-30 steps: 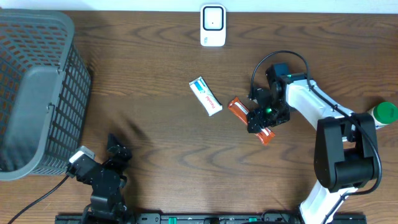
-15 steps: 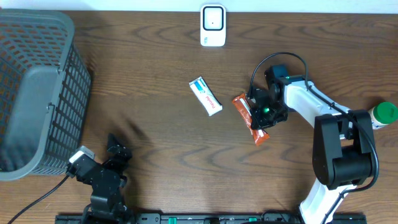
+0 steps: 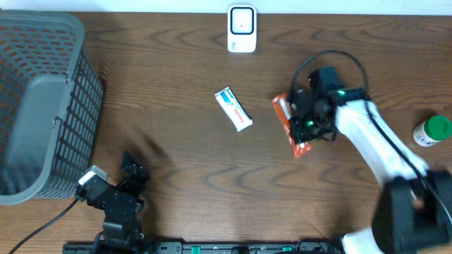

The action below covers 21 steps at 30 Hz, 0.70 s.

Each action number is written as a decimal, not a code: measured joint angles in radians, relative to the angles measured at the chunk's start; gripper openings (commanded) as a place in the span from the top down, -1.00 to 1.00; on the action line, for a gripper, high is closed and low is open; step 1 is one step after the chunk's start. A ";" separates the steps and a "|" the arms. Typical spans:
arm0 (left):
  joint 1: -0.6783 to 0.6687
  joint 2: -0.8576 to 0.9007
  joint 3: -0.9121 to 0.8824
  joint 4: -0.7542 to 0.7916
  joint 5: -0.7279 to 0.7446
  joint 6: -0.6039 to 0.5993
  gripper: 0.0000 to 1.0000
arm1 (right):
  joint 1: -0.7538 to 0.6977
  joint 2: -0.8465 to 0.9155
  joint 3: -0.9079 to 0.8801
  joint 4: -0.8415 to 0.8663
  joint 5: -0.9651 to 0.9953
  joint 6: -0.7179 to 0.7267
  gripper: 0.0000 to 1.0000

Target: Scan the item barcode

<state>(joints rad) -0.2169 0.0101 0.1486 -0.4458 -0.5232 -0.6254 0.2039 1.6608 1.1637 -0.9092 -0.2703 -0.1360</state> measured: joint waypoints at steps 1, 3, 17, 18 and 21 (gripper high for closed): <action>0.000 0.000 0.000 0.000 0.000 0.000 -0.87 | 0.003 -0.043 0.000 0.000 0.000 0.000 0.98; 0.000 0.000 0.000 0.000 0.000 0.000 -0.87 | 0.027 -0.131 0.000 0.001 0.004 -0.003 0.97; 0.000 0.000 0.000 0.000 0.000 0.000 -0.87 | 0.204 -0.087 -0.031 -0.015 0.127 -0.014 0.98; 0.000 0.000 0.000 0.000 0.000 0.000 -0.87 | 0.204 -0.061 -0.040 -0.019 0.135 -0.014 0.97; 0.000 0.000 0.000 0.000 0.000 0.000 -0.86 | 0.204 0.002 -0.059 -0.022 0.151 -0.014 0.98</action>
<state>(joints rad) -0.2169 0.0101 0.1482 -0.4458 -0.5228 -0.6254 0.4084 1.6623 1.1049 -0.9314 -0.1188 -0.1501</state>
